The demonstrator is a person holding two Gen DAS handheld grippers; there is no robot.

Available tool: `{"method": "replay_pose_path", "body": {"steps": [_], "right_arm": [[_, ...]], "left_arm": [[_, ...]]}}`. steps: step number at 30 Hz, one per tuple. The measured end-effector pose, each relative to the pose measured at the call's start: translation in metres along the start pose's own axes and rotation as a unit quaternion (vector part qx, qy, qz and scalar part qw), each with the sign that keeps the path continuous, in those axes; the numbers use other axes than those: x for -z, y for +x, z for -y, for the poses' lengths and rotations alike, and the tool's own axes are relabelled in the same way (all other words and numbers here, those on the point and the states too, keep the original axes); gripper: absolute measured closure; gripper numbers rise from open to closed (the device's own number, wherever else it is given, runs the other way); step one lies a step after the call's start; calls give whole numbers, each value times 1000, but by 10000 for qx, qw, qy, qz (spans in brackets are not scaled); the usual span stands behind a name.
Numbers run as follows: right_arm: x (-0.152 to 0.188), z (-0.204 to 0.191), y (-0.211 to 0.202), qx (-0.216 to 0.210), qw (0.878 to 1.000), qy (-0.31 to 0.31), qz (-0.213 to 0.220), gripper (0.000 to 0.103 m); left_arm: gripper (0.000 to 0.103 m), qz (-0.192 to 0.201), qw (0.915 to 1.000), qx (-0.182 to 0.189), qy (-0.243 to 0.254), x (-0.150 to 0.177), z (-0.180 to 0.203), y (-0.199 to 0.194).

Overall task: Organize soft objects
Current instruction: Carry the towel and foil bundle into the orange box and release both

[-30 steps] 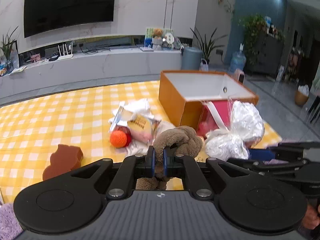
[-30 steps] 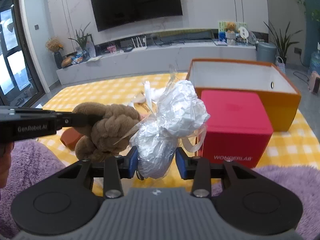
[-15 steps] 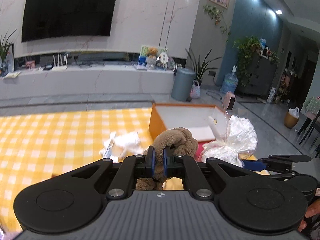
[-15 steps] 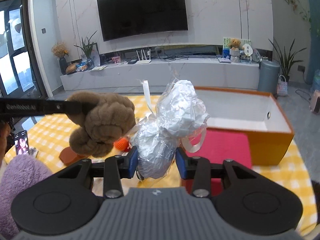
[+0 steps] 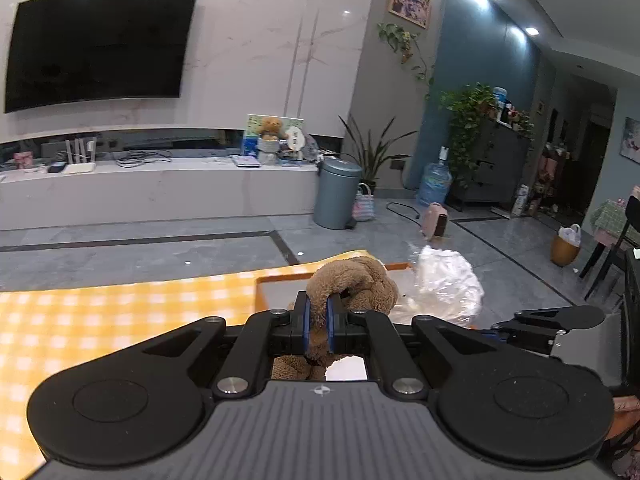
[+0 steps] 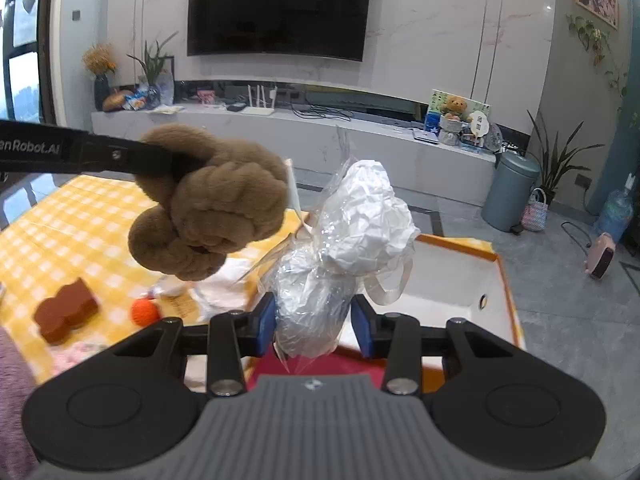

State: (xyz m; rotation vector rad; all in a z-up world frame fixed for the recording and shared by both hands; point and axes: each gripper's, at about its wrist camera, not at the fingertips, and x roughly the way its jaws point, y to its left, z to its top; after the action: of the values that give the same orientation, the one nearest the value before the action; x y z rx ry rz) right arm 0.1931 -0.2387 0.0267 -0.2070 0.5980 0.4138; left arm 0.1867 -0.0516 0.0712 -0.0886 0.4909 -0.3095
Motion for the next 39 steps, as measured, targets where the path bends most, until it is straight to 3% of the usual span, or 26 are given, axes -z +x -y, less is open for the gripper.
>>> {"method": "replay_pose_path", "body": {"steps": [10, 20, 24, 31, 33, 35, 36, 37, 39], "right_arm": [[-31, 41, 84, 254, 9982, -205, -509, 62], [-24, 54, 164, 223, 9921, -101, -1229, 62], [-18, 56, 181, 173, 9881, -141, -1522, 61], [-18, 56, 183, 65, 9861, -172, -1651, 57], [-20, 52, 181, 87, 9860, -275, -1642, 57], [-20, 48, 176, 140, 9863, -343, -1608, 52], [-21, 47, 173, 166, 9867, -349, -1577, 44], [-22, 48, 171, 212, 9873, -341, -1539, 37], [-23, 46, 162, 372, 9881, -360, -1447, 35]], "left_arm": [[94, -254, 9984, 259, -425, -6, -11, 76], [94, -872, 9915, 506, -828, 12, -36, 127], [94, -1146, 9882, 495, -890, 21, -41, 136], [92, -1444, 9830, 396, -1063, 27, -44, 142], [87, -1515, 9816, 307, -1118, 27, -46, 142], [65, -1557, 9805, 228, -1175, 25, -47, 141], [50, -1564, 9798, 220, -1227, 26, -47, 138], [44, -1546, 9795, 217, -1272, 25, -47, 134], [43, -1480, 9803, 203, -1290, 23, -48, 125]]}}
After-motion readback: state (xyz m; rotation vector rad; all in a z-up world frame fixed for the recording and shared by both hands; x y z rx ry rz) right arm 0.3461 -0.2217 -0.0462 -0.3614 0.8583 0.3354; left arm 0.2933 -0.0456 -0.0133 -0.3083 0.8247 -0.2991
